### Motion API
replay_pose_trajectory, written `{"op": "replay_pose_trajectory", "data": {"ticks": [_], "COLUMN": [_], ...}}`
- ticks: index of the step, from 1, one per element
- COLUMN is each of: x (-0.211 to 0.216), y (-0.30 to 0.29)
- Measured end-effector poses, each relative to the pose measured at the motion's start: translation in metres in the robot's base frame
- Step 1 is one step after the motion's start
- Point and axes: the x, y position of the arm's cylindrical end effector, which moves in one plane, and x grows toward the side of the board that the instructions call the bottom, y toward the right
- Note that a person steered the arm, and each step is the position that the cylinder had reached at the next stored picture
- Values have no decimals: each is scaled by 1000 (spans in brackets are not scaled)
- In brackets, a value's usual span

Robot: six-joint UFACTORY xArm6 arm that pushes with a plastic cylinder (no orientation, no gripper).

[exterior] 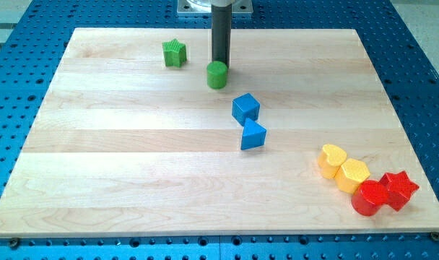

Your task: Move the green circle towards the blue cube

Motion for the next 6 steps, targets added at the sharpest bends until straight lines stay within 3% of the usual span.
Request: {"op": "replay_pose_trajectory", "data": {"ticks": [2, 4, 5, 6], "x": [3, 15, 7, -55], "y": [-51, 16, 23, 24]}}
